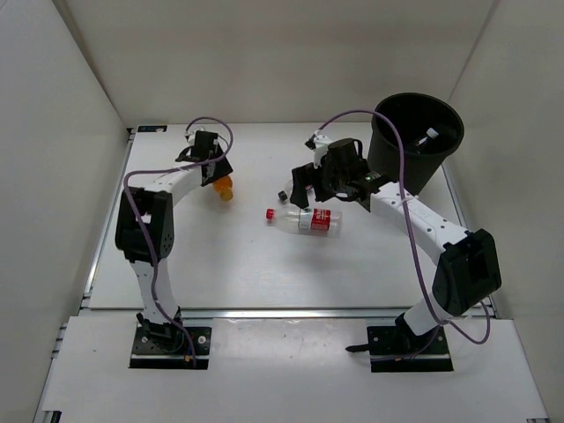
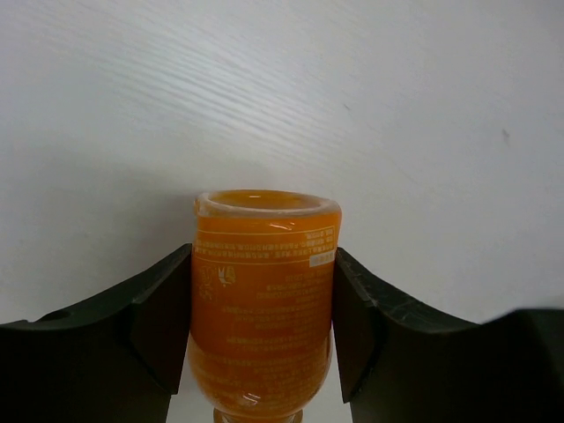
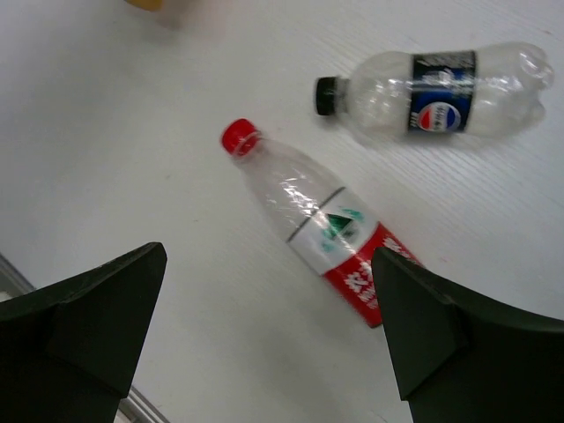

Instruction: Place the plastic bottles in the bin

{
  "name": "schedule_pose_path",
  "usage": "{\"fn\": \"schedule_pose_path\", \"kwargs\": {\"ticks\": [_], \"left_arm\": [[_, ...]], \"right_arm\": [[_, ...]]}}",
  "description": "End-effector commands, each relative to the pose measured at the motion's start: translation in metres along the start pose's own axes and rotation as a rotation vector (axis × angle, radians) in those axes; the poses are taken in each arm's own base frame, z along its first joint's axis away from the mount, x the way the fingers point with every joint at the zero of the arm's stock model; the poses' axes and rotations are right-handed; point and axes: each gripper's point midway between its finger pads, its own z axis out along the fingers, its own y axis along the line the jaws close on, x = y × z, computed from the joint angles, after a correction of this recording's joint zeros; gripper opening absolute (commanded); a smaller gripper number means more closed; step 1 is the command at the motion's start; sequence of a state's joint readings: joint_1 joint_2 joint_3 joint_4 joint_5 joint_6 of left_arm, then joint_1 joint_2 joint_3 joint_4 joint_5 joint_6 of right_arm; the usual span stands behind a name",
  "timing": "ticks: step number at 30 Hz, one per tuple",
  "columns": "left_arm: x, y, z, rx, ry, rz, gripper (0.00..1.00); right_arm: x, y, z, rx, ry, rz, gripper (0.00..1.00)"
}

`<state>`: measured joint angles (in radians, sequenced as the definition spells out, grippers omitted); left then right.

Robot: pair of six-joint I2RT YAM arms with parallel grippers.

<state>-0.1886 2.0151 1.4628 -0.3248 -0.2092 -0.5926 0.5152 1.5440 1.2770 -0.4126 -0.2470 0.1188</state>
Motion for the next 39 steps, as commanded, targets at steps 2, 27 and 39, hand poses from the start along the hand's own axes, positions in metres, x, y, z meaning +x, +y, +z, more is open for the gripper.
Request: {"fn": "schedule_pose_path", "kwargs": {"ticks": [2, 27, 39], "left_arm": [[0.002, -0.074, -0.098, 0.315, -0.063, 0.024, 0.45], [0.064, -0.198, -0.277, 1.238, -0.11, -0.089, 0.5], [0.084, -0.202, -0.297, 1.325, -0.115, -0.055, 0.45]], "right_arm": [[-0.035, 0.049, 0.005, -0.161, -0.132, -0.096, 0.99], [-0.032, 0.093, -0.043, -0.661, -0.276, 0.305, 0.85], [-0.038, 0.088, -0.051, -0.637, -0.366, 0.338, 0.75]]}}
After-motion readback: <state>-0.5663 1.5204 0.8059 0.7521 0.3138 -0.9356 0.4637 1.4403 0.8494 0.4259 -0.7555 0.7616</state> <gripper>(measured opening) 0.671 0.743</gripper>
